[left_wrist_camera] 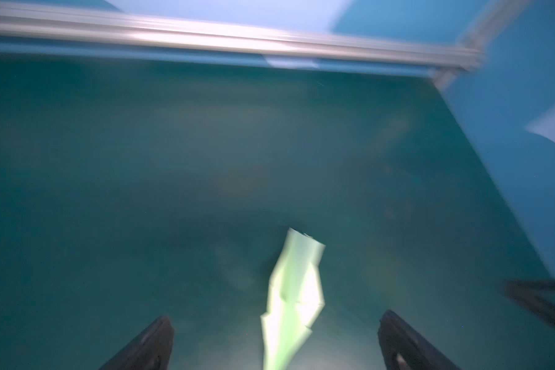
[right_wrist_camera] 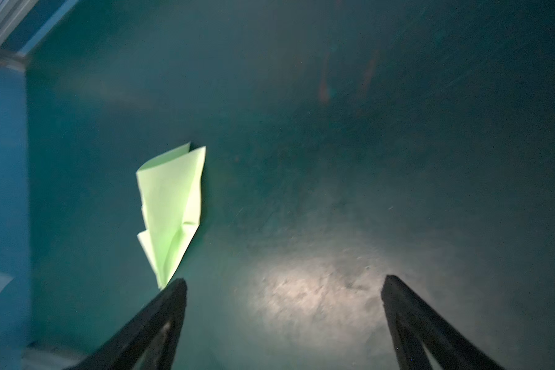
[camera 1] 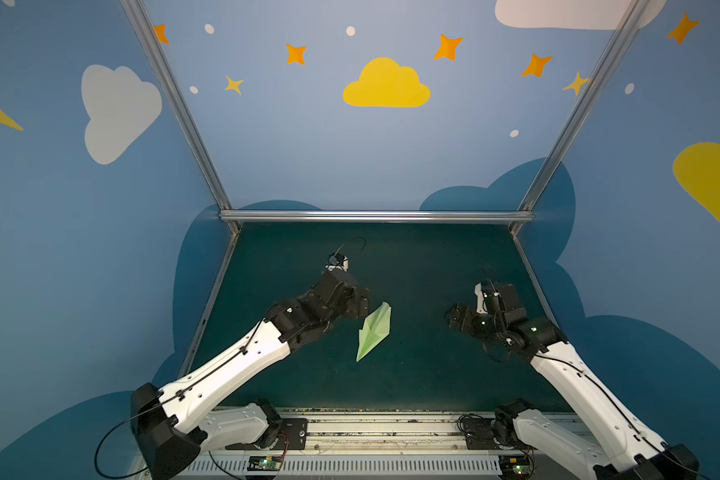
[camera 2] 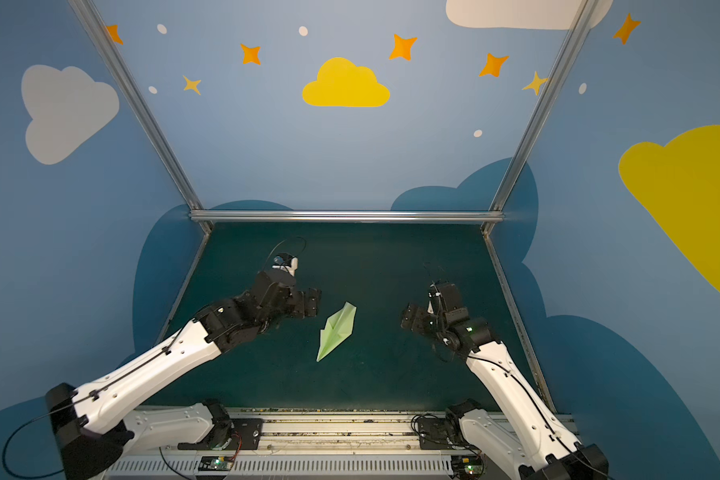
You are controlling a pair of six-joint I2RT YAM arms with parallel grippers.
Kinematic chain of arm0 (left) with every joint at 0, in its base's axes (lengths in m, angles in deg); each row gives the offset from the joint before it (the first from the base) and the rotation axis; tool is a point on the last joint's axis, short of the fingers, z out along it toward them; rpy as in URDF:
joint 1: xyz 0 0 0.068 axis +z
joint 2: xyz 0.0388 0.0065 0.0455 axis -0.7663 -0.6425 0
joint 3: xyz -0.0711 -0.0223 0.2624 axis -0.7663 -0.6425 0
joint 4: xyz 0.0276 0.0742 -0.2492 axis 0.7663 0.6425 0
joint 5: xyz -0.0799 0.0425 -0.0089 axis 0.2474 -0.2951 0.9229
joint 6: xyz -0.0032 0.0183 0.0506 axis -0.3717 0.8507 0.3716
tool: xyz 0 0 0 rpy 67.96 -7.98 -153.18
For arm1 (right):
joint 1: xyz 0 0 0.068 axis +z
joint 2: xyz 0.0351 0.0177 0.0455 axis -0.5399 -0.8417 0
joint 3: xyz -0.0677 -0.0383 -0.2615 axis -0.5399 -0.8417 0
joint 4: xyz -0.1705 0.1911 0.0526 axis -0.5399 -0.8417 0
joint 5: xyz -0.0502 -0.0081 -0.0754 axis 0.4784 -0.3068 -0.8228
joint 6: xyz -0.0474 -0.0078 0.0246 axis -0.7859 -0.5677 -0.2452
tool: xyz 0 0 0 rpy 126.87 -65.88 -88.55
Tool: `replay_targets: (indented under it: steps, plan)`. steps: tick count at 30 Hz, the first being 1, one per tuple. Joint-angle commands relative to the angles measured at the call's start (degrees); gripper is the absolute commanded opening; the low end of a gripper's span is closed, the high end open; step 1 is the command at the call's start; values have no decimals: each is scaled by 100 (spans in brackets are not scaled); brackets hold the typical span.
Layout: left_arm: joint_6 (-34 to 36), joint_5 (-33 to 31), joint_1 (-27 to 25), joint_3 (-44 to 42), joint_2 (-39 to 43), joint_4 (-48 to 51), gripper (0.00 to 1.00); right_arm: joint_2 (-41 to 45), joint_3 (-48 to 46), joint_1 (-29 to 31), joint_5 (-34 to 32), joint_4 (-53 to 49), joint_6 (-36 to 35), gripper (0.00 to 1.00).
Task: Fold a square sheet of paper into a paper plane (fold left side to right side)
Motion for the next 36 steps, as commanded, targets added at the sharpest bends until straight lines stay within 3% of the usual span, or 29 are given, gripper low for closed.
replay_targets:
  steps: [1, 4, 6, 11, 16, 19, 23, 25, 26, 29, 30, 31, 33, 36]
  plan:
    - [954, -1265, 458, -877, 757, -1139, 100, 221, -255, -86, -1945, 454, -745, 94]
    - [2095, -1458, 1069, -2037, 1370, -2650, 100, 200, -580, -135, -2512, 1471, -1734, 94]
    - [2485, -1428, 1539, -2662, 1505, -3232, 100, 12, -727, -242, -2894, 2000, -2090, 94]
    - [1812, -830, 2845, -3622, 955, -4143, 100, -841, -1390, -695, -3189, 3679, -2781, 95]
    - [1892, 1, 3422, -3889, -331, -5845, 100, -1369, -2105, -1151, -2065, 5545, -3110, 96]
    - [2218, 270, 3553, -3727, -1122, -6421, 100, -1613, -2639, -1513, -1391, 6818, -2779, 96]
    - [2373, 768, 3836, -3811, -1773, -7268, 100, -2010, -2816, -1670, -556, 8109, -3199, 96]
    - [2269, 1078, 4015, -3915, -2099, -7671, 100, -2194, -2656, -1746, -241, 8018, -3480, 96]
    - [2235, 1186, 4055, -3897, -2323, -7916, 100, -2455, -2802, -1815, -21, 8490, -3575, 96]
    - [2225, 1663, 4269, -3514, -2281, -7032, 100, -3812, -3155, -1857, -282, 10903, -3518, 97]
    - [2174, 1763, 4311, -3495, -2357, -7134, 100, -3535, -2921, -1841, -219, 10057, -3489, 97]
    - [2158, 1798, 4335, -3475, -2356, -7102, 100, -3140, -2513, -1904, -84, 8593, -3448, 97]
    - [2153, 1865, 4371, -3441, -2385, -7043, 100, -3606, -2539, -2028, 7, 9339, -3334, 97]
    - [2122, 1996, 4443, -3403, -2388, -6984, 100, -3297, -2259, -2016, 31, 8265, -3354, 97]
